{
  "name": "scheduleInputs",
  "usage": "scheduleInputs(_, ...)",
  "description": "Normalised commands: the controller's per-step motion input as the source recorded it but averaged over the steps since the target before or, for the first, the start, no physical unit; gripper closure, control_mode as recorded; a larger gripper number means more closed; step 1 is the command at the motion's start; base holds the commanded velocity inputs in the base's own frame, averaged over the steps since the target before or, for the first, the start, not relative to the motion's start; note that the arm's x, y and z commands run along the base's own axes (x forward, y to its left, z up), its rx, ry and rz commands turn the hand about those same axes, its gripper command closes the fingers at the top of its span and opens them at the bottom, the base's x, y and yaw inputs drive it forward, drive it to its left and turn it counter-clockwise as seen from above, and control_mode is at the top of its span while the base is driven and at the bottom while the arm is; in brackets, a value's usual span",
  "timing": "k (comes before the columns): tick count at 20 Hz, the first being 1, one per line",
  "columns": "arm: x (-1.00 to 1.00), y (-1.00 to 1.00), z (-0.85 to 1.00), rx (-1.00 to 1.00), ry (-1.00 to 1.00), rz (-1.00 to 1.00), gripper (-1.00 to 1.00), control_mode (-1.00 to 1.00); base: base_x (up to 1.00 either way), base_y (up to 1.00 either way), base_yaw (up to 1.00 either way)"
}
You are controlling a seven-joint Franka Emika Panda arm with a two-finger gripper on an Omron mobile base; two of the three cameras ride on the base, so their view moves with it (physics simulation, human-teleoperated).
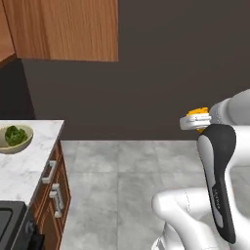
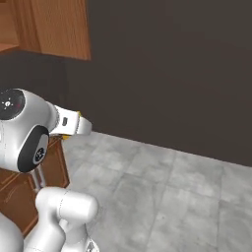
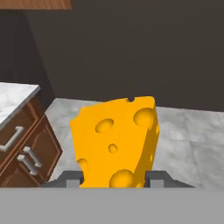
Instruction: Pick the cheese from the fridge and the cheese grater from the cabinet and place them next to the salad bowl.
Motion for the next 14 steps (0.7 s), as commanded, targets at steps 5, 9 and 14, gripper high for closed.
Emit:
scheduleInputs(5,0.0,0.0,0.0,0.0,0.0,0.0,1.0,1.0,0.43,0.05,0.45)
scheduleInputs(9,0.0,0.0,0.0,0.0,0.0,0.0,1.0,1.0,0.36,0.04,0.49)
scheduleInputs(14,0.0,0.0,0.0,0.0,0.0,0.0,1.0,1.0,0.39,0.04,0.49)
